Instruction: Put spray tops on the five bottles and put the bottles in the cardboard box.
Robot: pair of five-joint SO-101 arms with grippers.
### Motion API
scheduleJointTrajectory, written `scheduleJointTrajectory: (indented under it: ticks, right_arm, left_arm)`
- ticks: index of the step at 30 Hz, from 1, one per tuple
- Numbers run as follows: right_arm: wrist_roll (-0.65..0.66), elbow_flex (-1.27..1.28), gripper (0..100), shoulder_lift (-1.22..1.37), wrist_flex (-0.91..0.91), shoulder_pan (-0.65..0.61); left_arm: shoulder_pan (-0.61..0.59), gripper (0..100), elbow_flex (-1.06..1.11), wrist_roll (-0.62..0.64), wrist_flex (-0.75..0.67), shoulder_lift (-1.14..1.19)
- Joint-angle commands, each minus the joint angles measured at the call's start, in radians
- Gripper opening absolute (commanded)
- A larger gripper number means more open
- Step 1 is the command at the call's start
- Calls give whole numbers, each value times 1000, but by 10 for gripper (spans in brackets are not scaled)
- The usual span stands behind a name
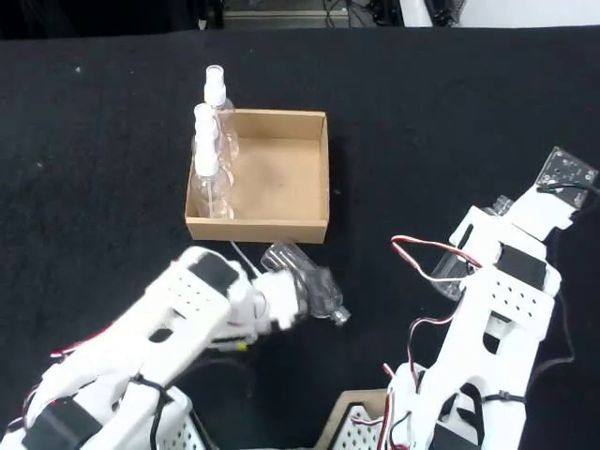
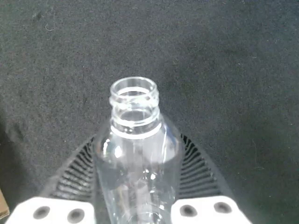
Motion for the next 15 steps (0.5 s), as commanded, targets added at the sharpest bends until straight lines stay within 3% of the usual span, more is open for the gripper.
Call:
scheduleJointTrajectory:
  ticks: [1,8,15]
  right_arm:
    - [-9,-39,32,2,-28,20]
    - [-9,-39,32,2,-28,18]
    - [-9,-33,32,2,-21,-17]
  left_arm:
    - [-214,101,-77,109,25,-11]
    - [-588,102,-84,273,-9,-11]
    - [-872,102,-91,295,-117,-2]
